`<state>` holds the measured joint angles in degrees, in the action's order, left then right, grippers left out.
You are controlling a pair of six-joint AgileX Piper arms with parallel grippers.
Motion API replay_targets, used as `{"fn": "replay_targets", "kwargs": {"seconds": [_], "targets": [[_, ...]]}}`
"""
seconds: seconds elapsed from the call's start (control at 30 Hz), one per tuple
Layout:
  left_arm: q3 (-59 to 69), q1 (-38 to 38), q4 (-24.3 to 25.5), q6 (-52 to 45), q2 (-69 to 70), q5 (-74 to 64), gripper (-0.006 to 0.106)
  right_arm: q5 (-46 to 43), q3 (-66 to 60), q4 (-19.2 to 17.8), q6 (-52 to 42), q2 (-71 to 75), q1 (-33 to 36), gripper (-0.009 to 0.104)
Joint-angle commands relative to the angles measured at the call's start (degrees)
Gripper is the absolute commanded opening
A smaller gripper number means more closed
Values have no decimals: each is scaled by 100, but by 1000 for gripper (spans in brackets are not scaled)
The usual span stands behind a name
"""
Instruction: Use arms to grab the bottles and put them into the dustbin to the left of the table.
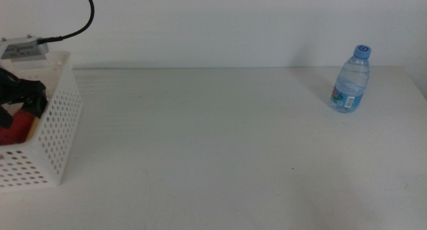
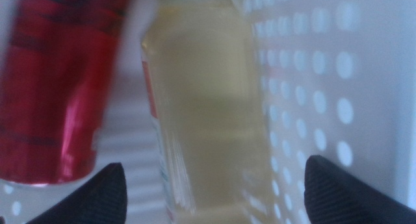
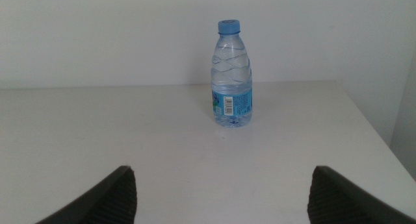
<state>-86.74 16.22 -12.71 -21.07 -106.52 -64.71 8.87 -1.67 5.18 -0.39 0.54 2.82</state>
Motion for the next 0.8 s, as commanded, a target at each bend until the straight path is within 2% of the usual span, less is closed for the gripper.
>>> {"fn": "replay_targets", "kwargs": {"seconds": [0.0, 0.23, 0.43, 0.5, 0.77], "targets": [[-177, -8, -226, 4, 316, 63, 90, -451, 52, -61, -26, 159, -43, 71], [-261, -8, -310, 320, 553, -24, 90, -451, 52, -61, -26, 159, -43, 71], [-180, -204, -877, 300, 1476, 451, 90, -451, 52, -61, -26, 159, -43, 71], [37, -457, -954, 278, 1863, 875, 90, -451, 52, -61, -26, 159, -43, 71], [1772, -2009, -579, 175, 3527, 2919, 90, -451, 52, -61, -26, 159, -43, 71]]}}
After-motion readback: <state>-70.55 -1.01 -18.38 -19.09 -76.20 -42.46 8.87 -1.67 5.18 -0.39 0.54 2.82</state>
